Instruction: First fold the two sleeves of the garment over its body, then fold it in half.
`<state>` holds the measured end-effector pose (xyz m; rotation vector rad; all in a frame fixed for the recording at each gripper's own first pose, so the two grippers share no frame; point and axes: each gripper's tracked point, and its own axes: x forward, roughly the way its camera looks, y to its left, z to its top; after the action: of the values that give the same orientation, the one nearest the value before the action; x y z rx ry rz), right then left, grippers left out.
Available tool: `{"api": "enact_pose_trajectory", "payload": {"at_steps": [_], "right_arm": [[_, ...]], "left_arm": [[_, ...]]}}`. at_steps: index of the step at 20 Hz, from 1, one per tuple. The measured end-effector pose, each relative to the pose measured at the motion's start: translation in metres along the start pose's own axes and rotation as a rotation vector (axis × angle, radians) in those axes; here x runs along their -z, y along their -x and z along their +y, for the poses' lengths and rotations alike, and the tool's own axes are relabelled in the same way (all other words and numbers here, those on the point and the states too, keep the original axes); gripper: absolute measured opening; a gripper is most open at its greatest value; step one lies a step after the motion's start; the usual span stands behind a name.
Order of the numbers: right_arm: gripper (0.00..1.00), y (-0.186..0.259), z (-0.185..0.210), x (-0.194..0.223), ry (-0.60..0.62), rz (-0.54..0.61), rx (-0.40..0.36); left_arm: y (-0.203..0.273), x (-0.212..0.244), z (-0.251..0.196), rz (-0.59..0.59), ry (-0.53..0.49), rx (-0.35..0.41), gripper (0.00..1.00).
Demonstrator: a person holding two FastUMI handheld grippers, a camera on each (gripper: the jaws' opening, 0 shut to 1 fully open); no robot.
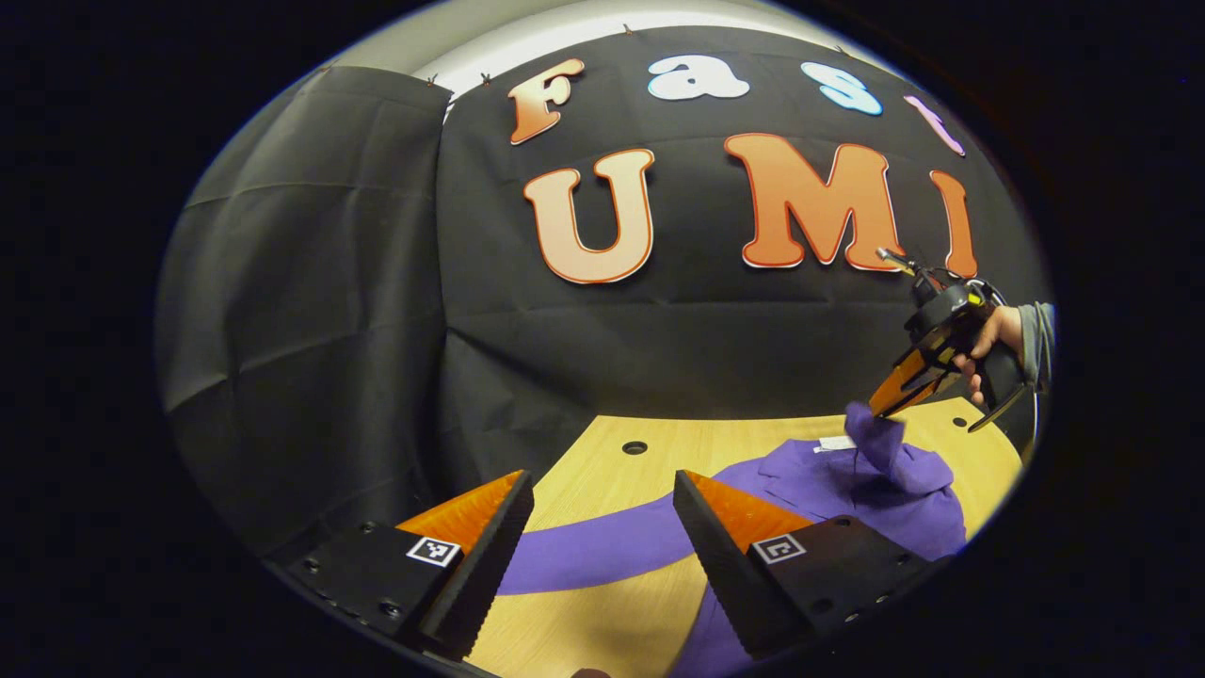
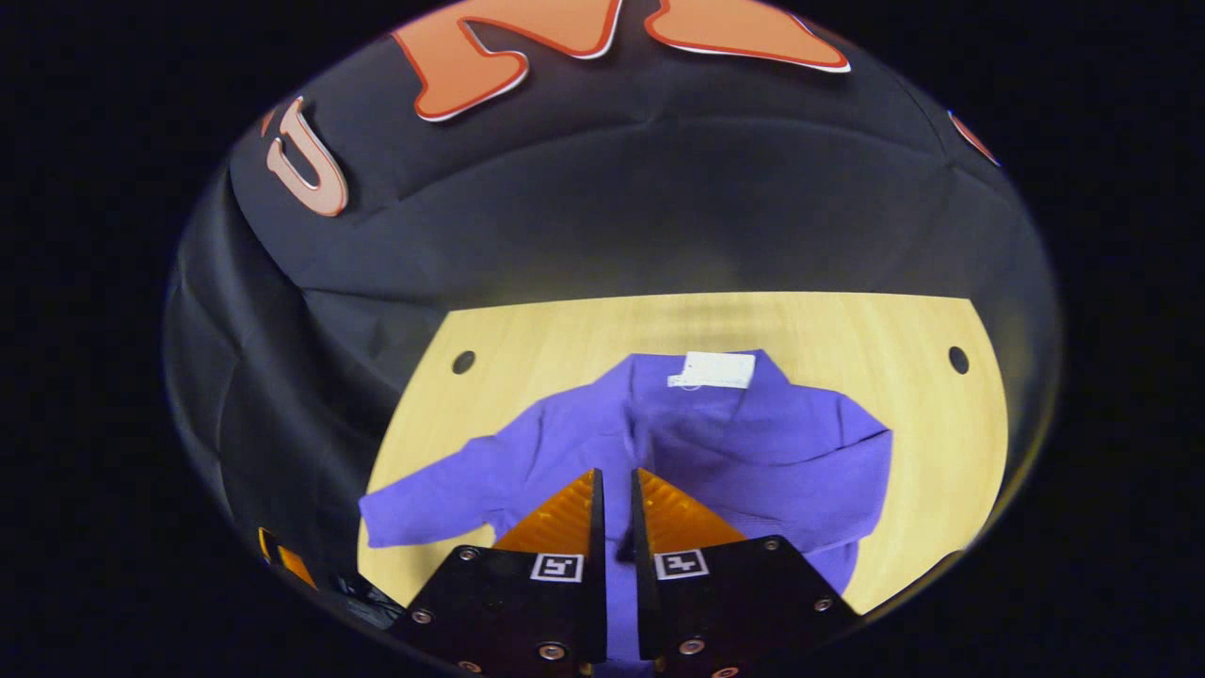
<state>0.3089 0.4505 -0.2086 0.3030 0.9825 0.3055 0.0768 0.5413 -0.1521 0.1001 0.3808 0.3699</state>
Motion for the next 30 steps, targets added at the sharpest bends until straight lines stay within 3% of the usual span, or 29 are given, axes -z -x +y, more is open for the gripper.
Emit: {"api": "enact_pose_trajectory", "payload": {"at_steps": [3,6,7,8,10,11,12,14,20,27,30], "right_arm": [[0.28,0.013,0.01,-0.012,0.011,-0.07,-0.037],[0.39,0.039,0.003,-0.029,0.072,-0.192,-0.014],[0.55,0.046,-0.001,-0.033,0.095,-0.234,0.0],[0.59,0.057,-0.004,-0.036,0.12,-0.273,0.016],[0.81,0.078,-0.01,-0.041,0.156,-0.348,0.05],[0.75,0.089,-0.014,-0.043,0.169,-0.383,0.069],[0.91,0.1,-0.017,-0.045,0.177,-0.419,0.08],[0.95,0.121,-0.024,-0.043,0.18,-0.47,0.107],[0.95,0.18,-0.051,-0.038,0.19,-0.584,0.196],[0.95,0.217,-0.05,-0.011,0.24,-0.63,0.247],[0.95,0.218,-0.053,0.006,0.222,-0.614,0.263]], "left_arm": [[-0.013,0.015,0.016,0.045,0.003,-0.023,0.96],[-0.03,0.034,0.037,0.12,0.03,-0.045,0.96],[-0.038,0.041,0.045,0.148,0.047,-0.053,0.96],[-0.046,0.046,0.053,0.178,0.061,-0.059,0.96],[-0.061,0.058,0.071,0.245,0.093,-0.072,0.96],[-0.07,0.065,0.078,0.275,0.122,-0.074,0.96],[-0.077,0.071,0.086,0.313,0.157,-0.076,0.97],[-0.091,0.086,0.103,0.391,0.191,-0.096,0.97],[-0.12,0.142,0.148,0.614,0.219,-0.113,0.97],[-0.128,0.23,0.141,0.975,0.388,-0.041,0.98],[-0.133,0.248,0.142,1.065,0.387,-0.026,0.98]]}}
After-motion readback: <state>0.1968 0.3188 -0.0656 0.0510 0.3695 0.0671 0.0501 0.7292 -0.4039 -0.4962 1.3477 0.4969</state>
